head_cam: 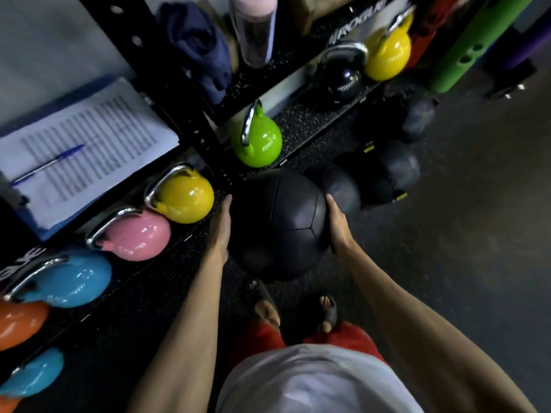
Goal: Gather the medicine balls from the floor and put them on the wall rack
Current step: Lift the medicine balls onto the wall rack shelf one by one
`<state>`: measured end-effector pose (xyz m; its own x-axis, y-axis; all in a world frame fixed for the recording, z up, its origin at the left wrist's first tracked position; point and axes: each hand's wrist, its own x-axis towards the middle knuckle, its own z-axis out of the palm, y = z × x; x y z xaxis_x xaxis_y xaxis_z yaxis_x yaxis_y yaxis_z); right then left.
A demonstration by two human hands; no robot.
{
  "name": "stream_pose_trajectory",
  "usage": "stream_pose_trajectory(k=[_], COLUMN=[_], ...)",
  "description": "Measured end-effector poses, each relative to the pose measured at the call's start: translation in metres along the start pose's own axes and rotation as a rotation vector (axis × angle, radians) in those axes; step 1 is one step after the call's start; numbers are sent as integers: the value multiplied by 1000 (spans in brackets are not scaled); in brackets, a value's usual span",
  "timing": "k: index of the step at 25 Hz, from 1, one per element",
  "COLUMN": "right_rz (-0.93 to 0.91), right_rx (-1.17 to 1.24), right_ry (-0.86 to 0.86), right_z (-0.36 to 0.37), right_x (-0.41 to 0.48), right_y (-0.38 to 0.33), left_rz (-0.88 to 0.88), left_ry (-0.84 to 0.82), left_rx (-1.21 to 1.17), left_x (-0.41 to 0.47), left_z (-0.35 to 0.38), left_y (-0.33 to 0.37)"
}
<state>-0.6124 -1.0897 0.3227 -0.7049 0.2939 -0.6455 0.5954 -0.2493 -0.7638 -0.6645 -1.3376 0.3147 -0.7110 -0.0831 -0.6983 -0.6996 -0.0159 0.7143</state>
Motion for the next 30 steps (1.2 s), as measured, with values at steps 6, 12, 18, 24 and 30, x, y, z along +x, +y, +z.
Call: stream_pose_trajectory(k=[6, 12, 18, 24, 30], right_rz=[-169, -427, -646, -873, -1055], right_rx=[-103, -197, -194, -130, -71], right_ry=[-198, -397, -543, -714, -798], right_z=[3, 31, 78, 132, 199], right_x=[-10, -35, -88, -181, -257], right_y=[-57, -135, -213, -289, -350], left_rz=[213, 401, 623, 798, 1000], left_ry=[223, 325, 488, 572, 597], left_rx=[-195, -408, -496, -627, -693], left_x=[-71, -150, -230, -298, -360], left_z=[3, -7, -29, -90, -141], left_y=[44, 85, 140, 194, 247])
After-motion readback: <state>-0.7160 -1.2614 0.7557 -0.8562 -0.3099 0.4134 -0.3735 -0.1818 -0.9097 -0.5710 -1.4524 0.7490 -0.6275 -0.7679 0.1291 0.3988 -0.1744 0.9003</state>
